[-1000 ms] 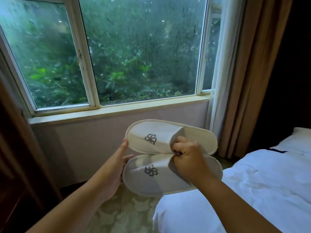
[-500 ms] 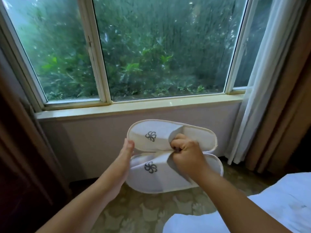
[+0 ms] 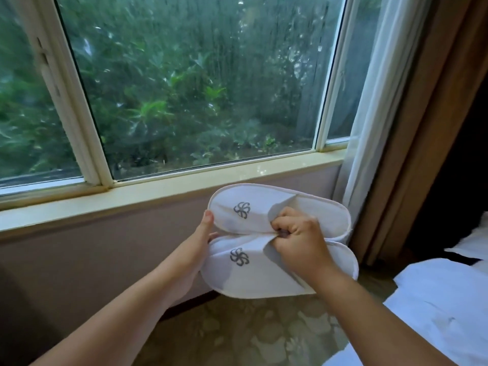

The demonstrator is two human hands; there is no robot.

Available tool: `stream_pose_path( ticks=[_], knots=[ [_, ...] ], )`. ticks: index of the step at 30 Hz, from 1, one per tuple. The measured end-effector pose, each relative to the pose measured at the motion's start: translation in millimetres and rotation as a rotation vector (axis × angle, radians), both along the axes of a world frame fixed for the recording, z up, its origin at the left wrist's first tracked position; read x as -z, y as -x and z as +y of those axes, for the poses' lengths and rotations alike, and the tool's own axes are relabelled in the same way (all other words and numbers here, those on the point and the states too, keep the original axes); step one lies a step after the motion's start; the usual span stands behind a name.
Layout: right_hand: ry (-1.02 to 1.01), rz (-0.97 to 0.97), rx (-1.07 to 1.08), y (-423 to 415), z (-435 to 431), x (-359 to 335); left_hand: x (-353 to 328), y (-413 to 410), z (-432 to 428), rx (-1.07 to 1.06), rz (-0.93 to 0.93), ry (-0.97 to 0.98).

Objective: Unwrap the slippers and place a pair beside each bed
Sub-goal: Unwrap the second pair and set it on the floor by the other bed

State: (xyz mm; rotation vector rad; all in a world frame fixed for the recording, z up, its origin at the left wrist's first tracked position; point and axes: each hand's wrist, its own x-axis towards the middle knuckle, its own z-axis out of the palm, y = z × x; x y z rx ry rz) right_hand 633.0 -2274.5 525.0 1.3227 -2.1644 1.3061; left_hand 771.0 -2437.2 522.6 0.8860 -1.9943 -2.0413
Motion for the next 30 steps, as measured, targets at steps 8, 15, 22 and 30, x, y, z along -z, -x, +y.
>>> stream_pose_path(
  ticks=[8,15,22,30],
  knots=[
    [-0.097,0.143,0.398,51,-18,15,2,93,-44,0.151,0.000,0.028],
    [-0.059,0.137,0.486,141,-16,34,27,209,-58,0.329,-0.036,0.070],
    [-0.071,0.045,0.532,250,-22,61,38,328,-64,0.378,-0.054,0.160],
    [-0.096,-0.192,0.614,320,39,90,49,436,-15,0.582,-0.066,-0.002]
  ],
)
